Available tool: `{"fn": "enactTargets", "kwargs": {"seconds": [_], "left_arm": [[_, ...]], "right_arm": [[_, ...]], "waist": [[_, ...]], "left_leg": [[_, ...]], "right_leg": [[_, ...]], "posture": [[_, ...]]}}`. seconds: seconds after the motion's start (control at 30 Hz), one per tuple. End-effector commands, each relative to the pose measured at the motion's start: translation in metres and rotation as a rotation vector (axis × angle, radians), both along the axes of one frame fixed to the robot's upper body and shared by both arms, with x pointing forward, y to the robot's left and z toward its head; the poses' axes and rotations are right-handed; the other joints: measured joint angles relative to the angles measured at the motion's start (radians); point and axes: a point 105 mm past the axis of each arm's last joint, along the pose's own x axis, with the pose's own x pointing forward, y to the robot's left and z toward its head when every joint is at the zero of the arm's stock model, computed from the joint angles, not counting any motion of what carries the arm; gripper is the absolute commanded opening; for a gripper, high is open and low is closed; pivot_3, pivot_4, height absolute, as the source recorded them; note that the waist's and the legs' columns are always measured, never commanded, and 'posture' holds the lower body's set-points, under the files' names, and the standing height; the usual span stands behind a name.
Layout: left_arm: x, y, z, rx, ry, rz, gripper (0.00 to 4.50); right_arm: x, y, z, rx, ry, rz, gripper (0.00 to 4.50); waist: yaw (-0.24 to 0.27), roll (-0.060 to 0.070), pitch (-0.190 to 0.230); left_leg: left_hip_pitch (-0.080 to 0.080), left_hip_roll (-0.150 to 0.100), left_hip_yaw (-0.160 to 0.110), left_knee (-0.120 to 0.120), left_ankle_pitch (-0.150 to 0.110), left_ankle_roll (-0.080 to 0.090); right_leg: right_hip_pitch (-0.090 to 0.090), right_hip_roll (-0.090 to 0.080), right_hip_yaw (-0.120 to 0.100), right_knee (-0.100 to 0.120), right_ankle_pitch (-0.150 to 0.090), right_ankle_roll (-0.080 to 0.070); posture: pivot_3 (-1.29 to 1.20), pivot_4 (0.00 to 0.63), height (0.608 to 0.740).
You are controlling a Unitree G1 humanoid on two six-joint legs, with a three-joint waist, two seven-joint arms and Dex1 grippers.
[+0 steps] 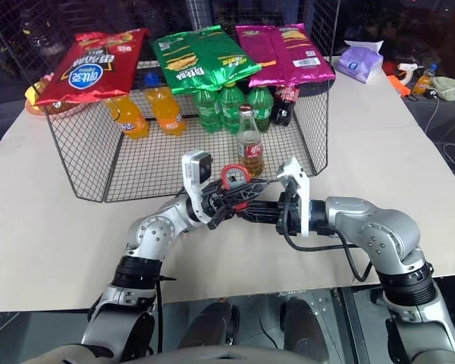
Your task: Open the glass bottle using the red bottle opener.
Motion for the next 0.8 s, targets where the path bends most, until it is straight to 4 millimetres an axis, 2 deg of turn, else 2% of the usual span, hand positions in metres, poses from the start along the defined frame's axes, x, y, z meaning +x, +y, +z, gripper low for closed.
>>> {"fn": "enactTargets", "kwargs": {"seconds": [0.03, 0.07, 0.13, 0.33, 0.57, 0.7, 0.8], "left_arm": [[-0.002, -0.001, 0.009, -0.029, -0.025, 0.006, 0.0], [-0.001, -0.001, 0.009, -0.032, -0.022, 0.01, 0.8], [0.0, 0.0, 0.009, -0.034, -0.022, 0.019, 1.5], [-0.001, 0.003, 0.009, -0.031, -0.024, 0.025, 4.34], [-0.004, 0.013, 0.011, -0.023, -0.032, 0.055, 4.43], [-0.008, 0.025, 0.01, -0.007, -0.032, 0.094, 4.43], [-0.014, 0.037, 0.006, 0.025, -0.04, 0.146, 4.43]], "right_arm": [[-0.002, 0.002, 0.0, -0.013, -0.02, 0.005, 0.04], [-0.002, 0.002, 0.0, -0.013, -0.021, 0.004, 0.0], [-0.002, 0.002, 0.001, -0.012, -0.023, 0.002, 0.0], [0.0, -0.001, 0.0, -0.016, -0.023, -0.008, 0.0], [0.007, -0.016, -0.001, -0.025, -0.026, -0.075, 0.0], [0.014, -0.037, -0.002, -0.037, -0.033, -0.166, 0.0], [0.02, -0.065, -0.002, -0.052, -0.053, -0.292, 0.0]], "waist": [[0.0, 0.0, 0.0], [0.0, 0.0, 0.0], [0.0, 0.0, 0.0], [0.0, 0.0, 0.0], [0.001, 0.0, 0.0], [0.002, 0.0, 0.0], [0.002, 0.0, 0.0]], "left_leg": [[0.0, 0.0, 0.0, 0.0, 0.0, 0.0], [0.0, 0.0, 0.0, 0.0, 0.0, 0.0], [0.0, 0.0, 0.0, 0.0, 0.0, 0.0], [0.0, 0.0, 0.0, 0.0, 0.0, 0.0], [0.0, 0.0, 0.0, 0.0, 0.0, 0.0], [0.0, 0.0, 0.0, 0.0, 0.0, 0.0], [0.0, 0.0, 0.0, 0.0, 0.0, 0.0]], "right_leg": [[0.0, 0.0, 0.0, 0.0, 0.0, 0.0], [0.0, 0.0, 0.0, 0.0, 0.0, 0.0], [0.0, 0.0, 0.0, 0.0, 0.0, 0.0], [0.0, 0.0, 0.0, 0.0, 0.0, 0.0], [0.0, 0.0, 0.0, 0.0, 0.0, 0.0], [0.0, -0.001, 0.0, 0.0, 0.0, 0.0], [0.0, 0.0, 0.0, 0.0, 0.0, 0.0]], "posture": [[0.0, 0.15, 0.74], [0.0, 0.15, 0.74], [0.0, 0.15, 0.74], [0.0, 0.15, 0.74], [0.0, 0.15, 0.74], [0.0, 0.15, 0.74], [0.0, 0.15, 0.74]]}}
